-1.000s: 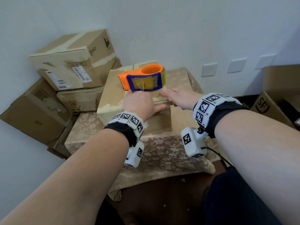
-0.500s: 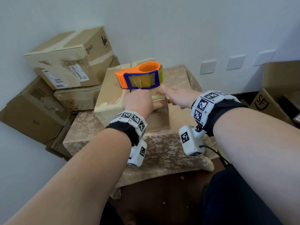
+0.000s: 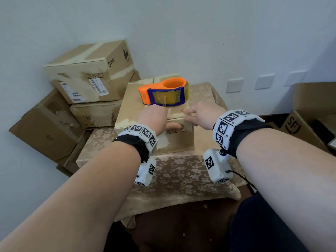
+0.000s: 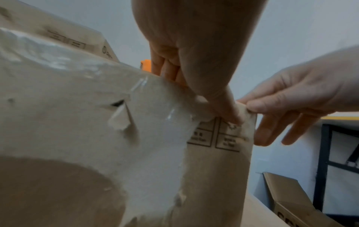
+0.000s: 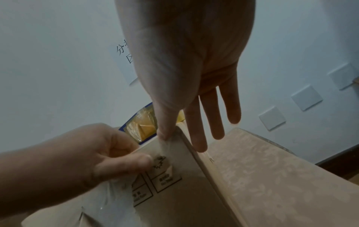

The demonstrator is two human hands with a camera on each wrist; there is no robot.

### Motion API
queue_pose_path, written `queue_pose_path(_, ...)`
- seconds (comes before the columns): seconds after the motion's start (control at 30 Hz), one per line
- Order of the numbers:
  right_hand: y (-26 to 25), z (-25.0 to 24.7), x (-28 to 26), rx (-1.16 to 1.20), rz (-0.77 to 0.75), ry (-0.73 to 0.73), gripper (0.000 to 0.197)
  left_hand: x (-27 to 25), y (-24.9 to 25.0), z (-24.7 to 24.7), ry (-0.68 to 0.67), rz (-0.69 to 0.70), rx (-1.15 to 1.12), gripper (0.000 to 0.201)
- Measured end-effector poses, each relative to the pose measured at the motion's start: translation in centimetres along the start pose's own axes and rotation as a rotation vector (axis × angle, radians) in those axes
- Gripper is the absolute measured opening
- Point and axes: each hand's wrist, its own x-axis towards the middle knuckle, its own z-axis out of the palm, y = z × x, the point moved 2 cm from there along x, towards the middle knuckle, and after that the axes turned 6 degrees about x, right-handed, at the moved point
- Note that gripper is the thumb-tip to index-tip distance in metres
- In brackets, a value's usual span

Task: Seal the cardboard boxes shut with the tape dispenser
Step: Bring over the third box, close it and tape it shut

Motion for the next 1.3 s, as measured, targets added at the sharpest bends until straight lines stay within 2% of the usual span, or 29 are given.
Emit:
queue_pose_path(0.07,-0.1,-0.1,0.2,-0.045,-0.001,0.001,0.042,0.2,-0.7,0.3,-0.037,0.02,-0.046,0.061)
queue_pose_path(0.27,0.2,0.2,1.4,-0.141,-0.034,-0.014,0.041,1.0,-0.7,0.1,-0.048,0.036,0.077,0.065)
queue_pose_path(0.47,0.4,0.0,1.6,-0.171,-0.086,0.016,0.04,0.6,-0.6,0.7,0.041,0.051,0.074,0.06)
queue_pose_path(0.77,0.7,0.3,1.3,-0.18,-0.116,0.051,0.046,-0.1,-0.3,0.4,0.07,0.054,0.08,0.057)
queue_pose_path(1.0,1.1,0.5,2.2,-0.209,-0.111,-0.002,0.039,-0.6,-1.1,0.3,-0.007,0.096,0.03,0.051)
queue_pose_path(1.17,0.4,-0.2,1.4,-0.267,-0.107,-0.033,0.038,-1.9,-3.1,0.9,-0.052,0.14,-0.221,0.053)
queue_pose_path(1.3,-0.7,-0.4,1.3,-0.399,-0.113,-0.026,0.032,-3.0,-4.9,1.4,-0.096,0.142,-0.189,0.057)
